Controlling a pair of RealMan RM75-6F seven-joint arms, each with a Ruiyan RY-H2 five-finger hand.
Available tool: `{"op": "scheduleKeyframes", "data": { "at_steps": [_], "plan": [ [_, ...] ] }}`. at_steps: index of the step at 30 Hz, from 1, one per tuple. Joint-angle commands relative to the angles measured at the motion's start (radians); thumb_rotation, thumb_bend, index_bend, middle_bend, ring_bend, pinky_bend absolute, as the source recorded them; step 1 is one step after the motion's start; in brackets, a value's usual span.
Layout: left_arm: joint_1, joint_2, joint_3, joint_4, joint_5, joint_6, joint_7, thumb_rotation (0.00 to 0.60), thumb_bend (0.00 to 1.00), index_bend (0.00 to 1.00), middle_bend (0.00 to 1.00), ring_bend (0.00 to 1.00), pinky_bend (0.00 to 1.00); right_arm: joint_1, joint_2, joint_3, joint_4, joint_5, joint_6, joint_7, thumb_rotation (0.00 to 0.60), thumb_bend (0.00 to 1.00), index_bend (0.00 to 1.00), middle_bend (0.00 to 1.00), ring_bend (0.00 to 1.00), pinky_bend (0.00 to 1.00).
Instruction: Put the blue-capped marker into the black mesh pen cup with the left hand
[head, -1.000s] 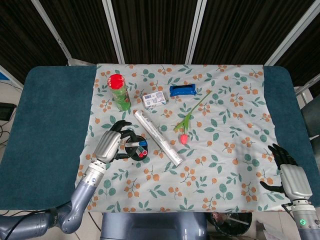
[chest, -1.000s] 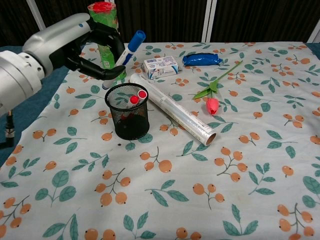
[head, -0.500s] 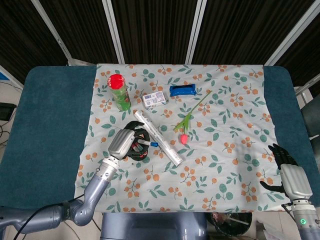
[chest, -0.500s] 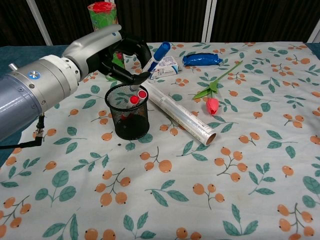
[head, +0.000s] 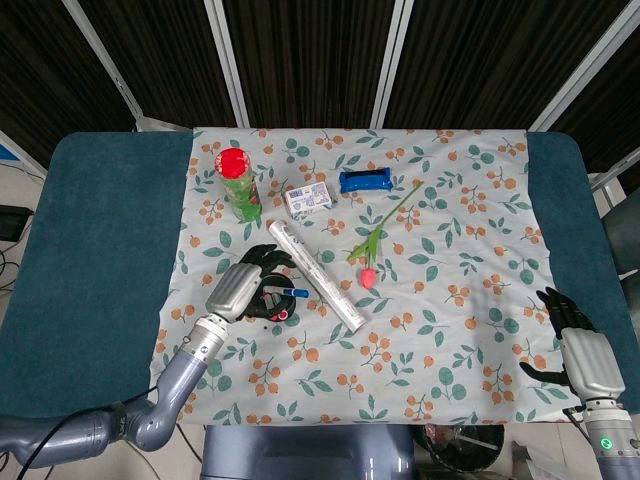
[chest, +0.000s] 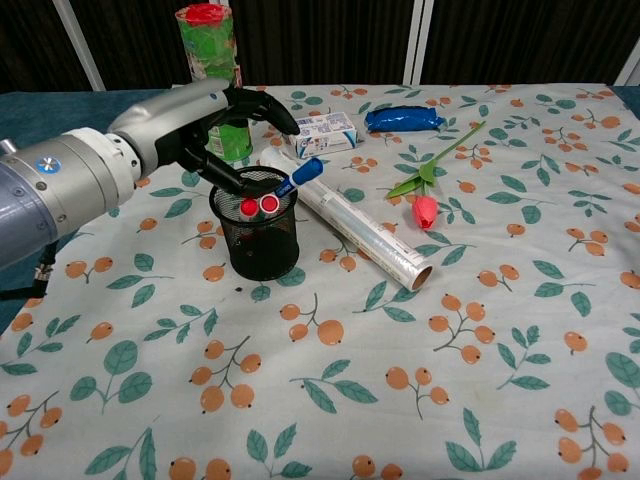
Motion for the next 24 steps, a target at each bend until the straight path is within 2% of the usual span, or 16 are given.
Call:
{"op": "scheduleKeyframes", "data": {
  "at_steps": [1,6,10,14,19,24],
  "plan": [
    [0.025,0.035,0.003,-0.033,0.041,0.047,-0.021,0.6,0.26,0.26,0.16,0.05,0.06,0.0,0.0,0.0,0.001,-0.001,0.002,-0.002,0.6,0.2,0.04,0.0,0.0,0.18],
    [0.089,0.139,0.032,-0.087,0.158,0.169,-0.013,0.6,0.26,0.23,0.13,0.03,0.04,0.0,-0.001,0.0,0.003,-0.003,0.003,-0.003,0.6,0.2,0.04,0.0,0.0,0.18],
    [0.177,0.269,0.092,-0.126,0.24,0.277,0.029,0.6,0.22,0.13,0.08,0.01,0.01,-0.001,-0.002,-0.004,0.007,-0.014,0.009,-0.011,0.6,0.2,0.04,0.0,0.0,0.18],
    [0.258,0.37,0.159,-0.111,0.287,0.36,0.126,0.6,0.16,0.03,0.01,0.0,0.0,-0.002,-0.004,-0.004,0.01,-0.02,0.015,-0.018,0.6,0.2,0.04,0.0,0.0,0.18],
    [0.369,0.439,0.227,-0.09,0.295,0.468,0.25,0.6,0.11,0.0,0.0,0.0,0.0,-0.004,-0.009,-0.005,0.016,-0.029,0.025,-0.03,0.6,0.2,0.04,0.0,0.0,0.18],
    [0.443,0.457,0.264,-0.068,0.254,0.501,0.259,0.6,0.09,0.0,0.0,0.0,0.0,-0.006,-0.014,-0.005,0.021,-0.035,0.034,-0.037,0.6,0.2,0.04,0.0,0.0,0.18]
  ]
}}
